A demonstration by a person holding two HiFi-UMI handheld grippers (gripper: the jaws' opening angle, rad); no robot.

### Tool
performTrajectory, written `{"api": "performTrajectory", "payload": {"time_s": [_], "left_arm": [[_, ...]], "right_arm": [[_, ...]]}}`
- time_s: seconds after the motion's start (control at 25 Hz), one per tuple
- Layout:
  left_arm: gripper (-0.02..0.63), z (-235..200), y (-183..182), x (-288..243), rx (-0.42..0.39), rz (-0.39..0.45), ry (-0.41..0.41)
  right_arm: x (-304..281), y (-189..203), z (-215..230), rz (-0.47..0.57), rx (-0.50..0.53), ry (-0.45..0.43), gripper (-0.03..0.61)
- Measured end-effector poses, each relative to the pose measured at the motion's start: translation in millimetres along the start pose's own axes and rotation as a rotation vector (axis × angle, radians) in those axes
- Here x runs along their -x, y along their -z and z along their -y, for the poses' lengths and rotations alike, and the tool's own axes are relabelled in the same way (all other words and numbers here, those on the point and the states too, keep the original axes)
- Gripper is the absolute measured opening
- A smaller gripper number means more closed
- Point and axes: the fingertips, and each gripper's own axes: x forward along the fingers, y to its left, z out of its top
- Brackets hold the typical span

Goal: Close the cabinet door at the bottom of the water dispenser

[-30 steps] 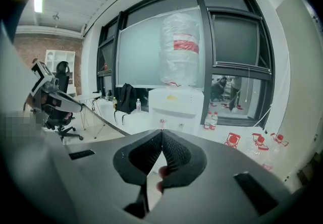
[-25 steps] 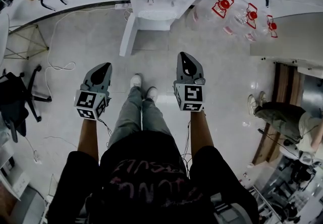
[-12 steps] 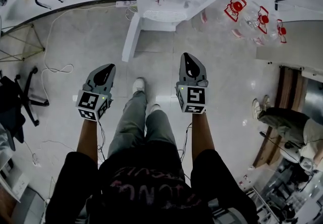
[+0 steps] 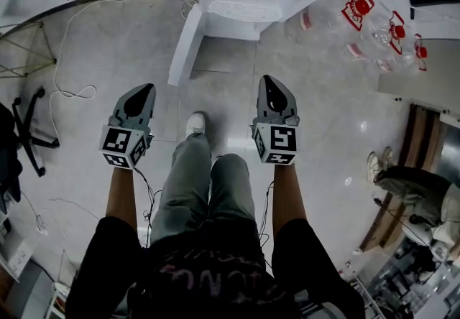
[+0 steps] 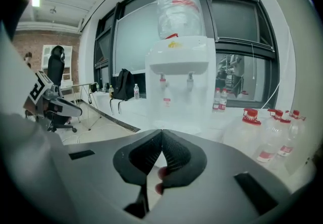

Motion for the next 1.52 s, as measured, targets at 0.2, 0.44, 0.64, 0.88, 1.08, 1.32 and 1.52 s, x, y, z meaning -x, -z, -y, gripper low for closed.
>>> {"api": "performTrajectory", "payload": {"time_s": [0.2, 0.44, 0.64, 0.88, 1.08, 1.32, 1.52], "left_arm": [[0.015, -12, 54, -18, 0.014, 0.011, -0.038], [0.015, -25, 113, -48, -0.019, 0.019, -0.056], [0.015, -38, 163, -76, -0.035, 0.015, -0.051], [0.097, -37, 210, -105, -0.07, -0.005, 0.003], [0.167, -30, 234, -133, -0.147, -0.034, 0.078], [0.176, -21, 250, -155, -0.186, -0.039, 0.101], [0.176, -10, 248, -164, -0.223, -0.022, 0.136]], "right_arm": [[-25, 50, 2, 0.006, 0.007, -0.029, 0.014], [-62, 109, 9, 0.019, -0.003, -0.044, 0.014], [-89, 162, 14, 0.022, 0.006, -0.046, 0.014], [-108, 219, 24, 0.018, 0.011, -0.043, 0.014], [-115, 246, 33, 0.049, -0.011, -0.031, 0.014], [-106, 282, 59, 0.042, -0.022, 0.0, 0.014], [-96, 305, 81, 0.057, -0.062, 0.059, 0.014]]}}
